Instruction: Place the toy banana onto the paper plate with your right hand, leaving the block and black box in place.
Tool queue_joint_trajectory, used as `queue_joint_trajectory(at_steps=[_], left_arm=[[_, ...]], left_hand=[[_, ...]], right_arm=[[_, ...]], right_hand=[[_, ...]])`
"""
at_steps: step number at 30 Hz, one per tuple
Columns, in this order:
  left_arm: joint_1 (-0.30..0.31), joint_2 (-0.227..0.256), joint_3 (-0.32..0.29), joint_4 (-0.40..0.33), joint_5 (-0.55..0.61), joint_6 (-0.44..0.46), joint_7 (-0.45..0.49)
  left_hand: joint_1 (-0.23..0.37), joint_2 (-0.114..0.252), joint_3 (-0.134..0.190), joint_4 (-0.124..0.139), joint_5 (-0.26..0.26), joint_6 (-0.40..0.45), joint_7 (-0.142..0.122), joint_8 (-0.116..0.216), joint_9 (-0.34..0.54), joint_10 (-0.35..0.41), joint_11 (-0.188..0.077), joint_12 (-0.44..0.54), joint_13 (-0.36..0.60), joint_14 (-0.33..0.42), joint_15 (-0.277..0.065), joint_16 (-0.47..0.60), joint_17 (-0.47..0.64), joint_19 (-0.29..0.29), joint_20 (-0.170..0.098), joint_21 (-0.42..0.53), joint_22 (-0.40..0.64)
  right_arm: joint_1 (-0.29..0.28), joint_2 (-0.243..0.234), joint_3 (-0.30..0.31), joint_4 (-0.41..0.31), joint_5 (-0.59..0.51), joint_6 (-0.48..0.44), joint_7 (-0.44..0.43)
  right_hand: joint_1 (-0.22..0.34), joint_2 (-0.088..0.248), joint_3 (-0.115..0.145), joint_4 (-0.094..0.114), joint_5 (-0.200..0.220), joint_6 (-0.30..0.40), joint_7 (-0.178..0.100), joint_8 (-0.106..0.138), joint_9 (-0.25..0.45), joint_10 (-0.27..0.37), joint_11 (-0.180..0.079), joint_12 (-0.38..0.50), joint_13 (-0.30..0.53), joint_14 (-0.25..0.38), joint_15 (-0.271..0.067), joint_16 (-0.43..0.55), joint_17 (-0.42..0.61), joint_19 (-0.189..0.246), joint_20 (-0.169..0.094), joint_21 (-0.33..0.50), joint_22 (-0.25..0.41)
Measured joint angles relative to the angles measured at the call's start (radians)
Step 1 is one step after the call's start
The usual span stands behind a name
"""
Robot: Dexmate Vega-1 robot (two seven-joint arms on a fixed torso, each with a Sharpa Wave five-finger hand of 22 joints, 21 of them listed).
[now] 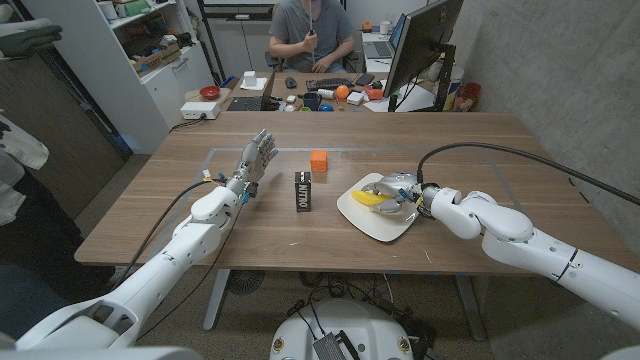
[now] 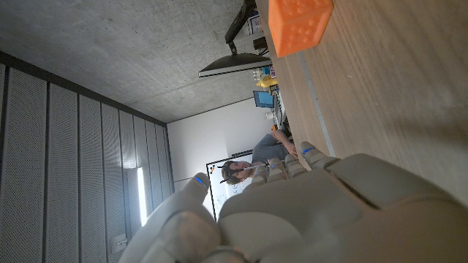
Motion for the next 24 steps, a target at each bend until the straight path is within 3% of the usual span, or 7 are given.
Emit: queue_joint_trajectory(at_steps=[4, 11, 15, 19, 24], left_arm=[[-0.001, -0.001, 0.000, 0.002, 0.000, 0.000, -0.001], [-0.002, -0.001, 0.000, 0.003, 0.000, -0.002, -0.003], [-0.002, -0.002, 0.000, 0.004, 0.000, -0.003, -0.004], [-0.003, -0.002, 0.000, 0.004, -0.001, -0.004, -0.005], [-0.003, -0.002, 0.000, 0.005, -0.002, -0.004, -0.006]], left_hand=[[0.000, 0.000, 0.000, 0.000, 0.000, 0.000, 0.000, 0.000, 0.000, 0.000, 0.000, 0.000, 0.000, 0.000, 0.000, 0.000, 0.000, 0.000, 0.000, 0.000, 0.000], [0.000, 0.000, 0.000, 0.000, 0.000, 0.000, 0.000, 0.000, 0.000, 0.000, 0.000, 0.000, 0.000, 0.000, 0.000, 0.000, 0.000, 0.000, 0.000, -0.006, 0.000], [0.000, 0.000, 0.000, 0.000, 0.000, 0.000, 0.000, 0.000, 0.000, 0.000, 0.000, 0.000, 0.000, 0.000, 0.000, 0.000, 0.000, 0.000, 0.000, -0.007, 0.000], [0.000, 0.000, 0.000, 0.000, 0.000, 0.000, 0.000, 0.000, 0.000, 0.000, 0.000, 0.000, 0.000, 0.000, 0.000, 0.000, 0.000, 0.000, 0.000, -0.007, 0.000], [0.000, 0.000, 0.000, 0.000, 0.000, 0.000, 0.000, 0.000, 0.000, 0.000, 0.000, 0.000, 0.000, 0.000, 0.000, 0.000, 0.000, 0.002, 0.002, -0.009, 0.000]], right_arm=[[0.002, -0.001, -0.001, -0.002, -0.003, -0.001, 0.014], [0.006, -0.002, -0.001, -0.003, -0.001, -0.001, 0.030], [0.007, -0.003, -0.001, -0.005, -0.001, 0.000, 0.036], [0.008, -0.004, -0.002, -0.007, -0.001, 0.000, 0.040], [0.008, -0.007, -0.002, -0.010, -0.006, 0.001, 0.040]], right_hand=[[-0.039, -0.027, -0.027, 0.013, 0.000, -0.071, -0.014, 0.004, -0.004, -0.057, 0.001, -0.023, -0.001, -0.052, 0.006, -0.022, -0.005, -0.013, 0.006, -0.014, 0.000], [-0.099, -0.064, -0.055, 0.019, 0.028, -0.147, -0.027, 0.019, -0.001, -0.260, -0.016, -0.084, -0.013, -0.267, 0.024, -0.198, -0.087, -0.081, 0.042, -0.073, -0.008], [-0.121, -0.062, -0.066, 0.022, 0.045, -0.160, -0.040, 0.027, -0.001, -0.411, -0.031, -0.094, -0.027, -0.406, 0.030, -0.302, -0.120, -0.169, 0.077, -0.137, -0.011], [-0.132, -0.061, -0.073, 0.023, 0.046, -0.143, -0.056, 0.034, -0.004, -0.493, -0.033, -0.096, -0.036, -0.511, 0.033, -0.365, -0.137, -0.250, 0.106, -0.193, -0.012], [-0.144, -0.049, -0.084, 0.021, 0.054, -0.132, -0.060, 0.034, -0.004, -0.599, -0.042, -0.096, -0.048, -0.649, 0.049, -0.415, -0.156, -0.369, 0.080, -0.272, -0.009]])
